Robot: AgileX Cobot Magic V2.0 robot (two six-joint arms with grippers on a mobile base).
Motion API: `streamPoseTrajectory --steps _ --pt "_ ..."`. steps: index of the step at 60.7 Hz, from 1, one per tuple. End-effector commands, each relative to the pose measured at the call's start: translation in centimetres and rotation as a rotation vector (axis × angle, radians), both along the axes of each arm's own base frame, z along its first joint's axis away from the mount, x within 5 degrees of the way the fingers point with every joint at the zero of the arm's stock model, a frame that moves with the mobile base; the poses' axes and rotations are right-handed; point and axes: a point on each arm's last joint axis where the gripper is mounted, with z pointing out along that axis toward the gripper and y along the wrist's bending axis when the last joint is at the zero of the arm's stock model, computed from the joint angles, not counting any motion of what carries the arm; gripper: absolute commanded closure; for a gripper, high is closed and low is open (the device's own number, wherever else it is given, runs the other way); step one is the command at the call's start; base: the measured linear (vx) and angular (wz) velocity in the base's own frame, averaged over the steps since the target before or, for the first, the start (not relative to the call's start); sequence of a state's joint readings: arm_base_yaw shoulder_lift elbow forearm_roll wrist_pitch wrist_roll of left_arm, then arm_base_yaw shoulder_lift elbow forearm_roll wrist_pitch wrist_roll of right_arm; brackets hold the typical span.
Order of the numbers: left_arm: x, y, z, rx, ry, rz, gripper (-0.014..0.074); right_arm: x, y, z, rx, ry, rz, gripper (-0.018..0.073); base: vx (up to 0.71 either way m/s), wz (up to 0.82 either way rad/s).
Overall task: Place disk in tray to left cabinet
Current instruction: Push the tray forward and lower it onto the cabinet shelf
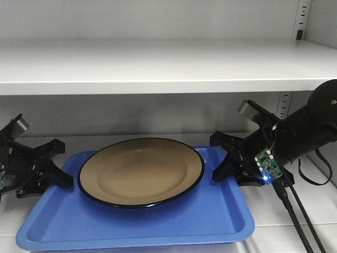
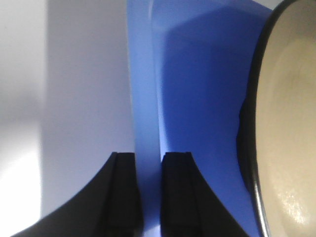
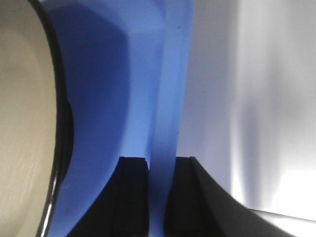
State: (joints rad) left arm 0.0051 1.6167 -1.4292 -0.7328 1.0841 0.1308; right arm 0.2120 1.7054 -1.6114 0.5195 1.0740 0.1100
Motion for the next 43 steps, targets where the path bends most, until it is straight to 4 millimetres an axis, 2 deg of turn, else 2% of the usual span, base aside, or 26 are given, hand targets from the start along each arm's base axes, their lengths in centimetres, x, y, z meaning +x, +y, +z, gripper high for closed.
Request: streamPoseTrajectory --steps 1,29,43 --pt "-1.1 -1.7 3.7 -0.168 -0.075 -0.021 0.0596 -1.3 1.3 3.8 0.161 -0.094 0.015 0.0563 0.00 0.00" --pt "-1.0 -1.7 3.7 -0.166 -0.085 -0.012 0.0596 -1.2 1.3 3.9 0.160 -0.110 0.005 0.0563 0.00 0.00" --pt "-0.3 -1.2 3.7 -0.123 -0.154 0.048 0.0596 0.2 1.2 2.6 0.130 -0.121 -0.024 0.0561 0.00 0.00"
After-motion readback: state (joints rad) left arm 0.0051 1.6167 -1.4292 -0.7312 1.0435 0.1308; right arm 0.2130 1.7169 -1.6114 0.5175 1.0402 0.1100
